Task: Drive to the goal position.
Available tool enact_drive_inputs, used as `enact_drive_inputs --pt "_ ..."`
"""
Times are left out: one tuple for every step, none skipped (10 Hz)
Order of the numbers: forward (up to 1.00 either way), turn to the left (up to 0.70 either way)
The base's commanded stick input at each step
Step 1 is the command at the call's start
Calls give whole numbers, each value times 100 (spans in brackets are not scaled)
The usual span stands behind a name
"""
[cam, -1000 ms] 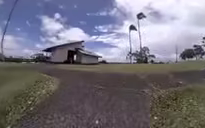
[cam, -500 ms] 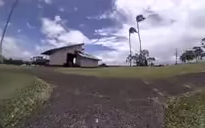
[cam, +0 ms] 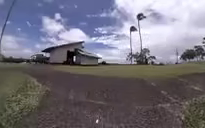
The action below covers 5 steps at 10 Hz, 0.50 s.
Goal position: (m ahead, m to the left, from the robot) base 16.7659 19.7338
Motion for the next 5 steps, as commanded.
enact_drive_inputs --pt "70 0" --pt "70 0" --pt "70 0" --pt "70 0" --pt "70 0"
